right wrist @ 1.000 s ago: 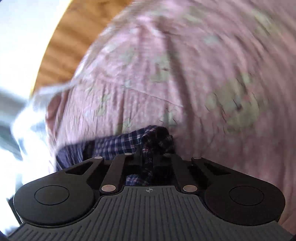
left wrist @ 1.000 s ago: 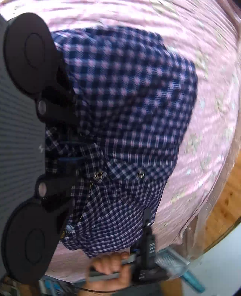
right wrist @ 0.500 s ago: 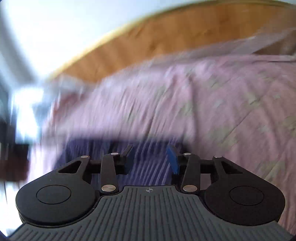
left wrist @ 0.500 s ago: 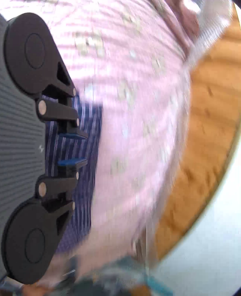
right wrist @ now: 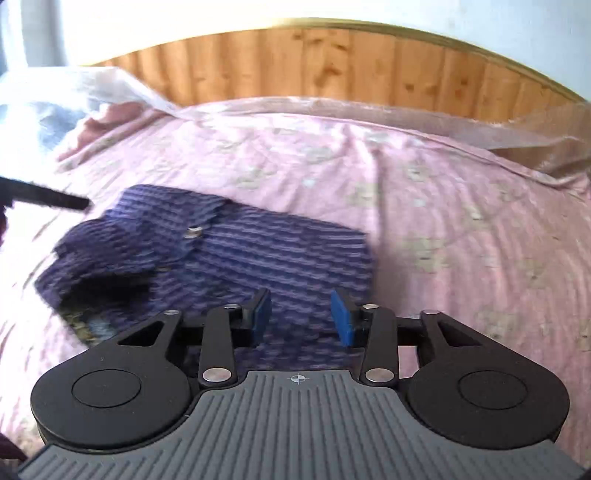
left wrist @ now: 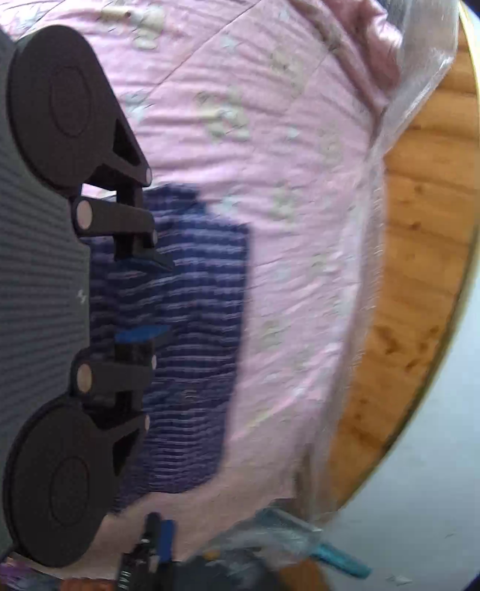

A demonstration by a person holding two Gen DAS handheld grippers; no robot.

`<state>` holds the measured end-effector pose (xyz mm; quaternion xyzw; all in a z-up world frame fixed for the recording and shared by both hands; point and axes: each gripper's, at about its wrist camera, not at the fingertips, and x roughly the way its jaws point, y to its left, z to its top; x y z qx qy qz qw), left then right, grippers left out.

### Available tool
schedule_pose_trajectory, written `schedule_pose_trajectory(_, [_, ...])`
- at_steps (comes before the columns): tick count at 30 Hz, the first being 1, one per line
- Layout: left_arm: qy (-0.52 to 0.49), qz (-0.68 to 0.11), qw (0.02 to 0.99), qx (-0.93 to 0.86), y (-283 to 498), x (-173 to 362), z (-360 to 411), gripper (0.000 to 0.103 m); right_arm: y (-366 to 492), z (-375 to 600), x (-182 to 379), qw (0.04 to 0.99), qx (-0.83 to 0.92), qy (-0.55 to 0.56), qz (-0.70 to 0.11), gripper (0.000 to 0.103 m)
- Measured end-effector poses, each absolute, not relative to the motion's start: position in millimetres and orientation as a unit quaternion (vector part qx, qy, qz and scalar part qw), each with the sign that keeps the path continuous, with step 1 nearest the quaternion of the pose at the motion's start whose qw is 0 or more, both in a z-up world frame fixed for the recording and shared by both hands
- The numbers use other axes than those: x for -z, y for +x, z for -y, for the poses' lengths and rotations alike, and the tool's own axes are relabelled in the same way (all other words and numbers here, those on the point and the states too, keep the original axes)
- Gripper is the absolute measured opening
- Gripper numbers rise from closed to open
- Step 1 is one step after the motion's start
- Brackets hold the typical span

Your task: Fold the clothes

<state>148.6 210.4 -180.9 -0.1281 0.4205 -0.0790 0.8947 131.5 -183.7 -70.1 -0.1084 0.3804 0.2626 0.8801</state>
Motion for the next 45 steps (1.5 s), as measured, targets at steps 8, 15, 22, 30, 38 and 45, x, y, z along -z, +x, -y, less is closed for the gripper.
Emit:
schedule_pose_trajectory(8, [-0.100, -0.456, 0.881, 0.072, 131, 207, -207, 0.024, 131, 209, 108, 0.857, -0.197, -0.052, -0.474, 0.046])
schedule_pose_trajectory(15, [-0.202, -0.432, 0.879, 0.008, 158, 196, -257, 0.062, 140, 233, 75, 0.864, -0.147, 0.015, -0.481, 0.060])
schedule_pose_trajectory(22, [-0.209, -0.443, 0.870, 0.053, 197, 215, -239, 0.013, 181, 230, 75, 0.869, -0.115, 0.022, -0.482, 0.068])
schedule_pose_trajectory(30, [-0.371, -0.420, 0.821, 0.109, 191, 260, -277, 0.009, 209, 226, 98, 0.857, -0.131, 0.022, -0.498, 0.071])
schedule_pose_trajectory(38, [-0.251, -0.377, 0.889, 0.062, 169, 199, -269, 0.045, 209, 230, 94, 0.866, -0.134, 0.013, -0.481, 0.063])
schedule_pose_trajectory(45, [-0.187, -0.434, 0.880, 0.038, 171, 213, -265, 0.045, 200, 217, 118, 0.844, -0.161, -0.051, -0.509, 0.057])
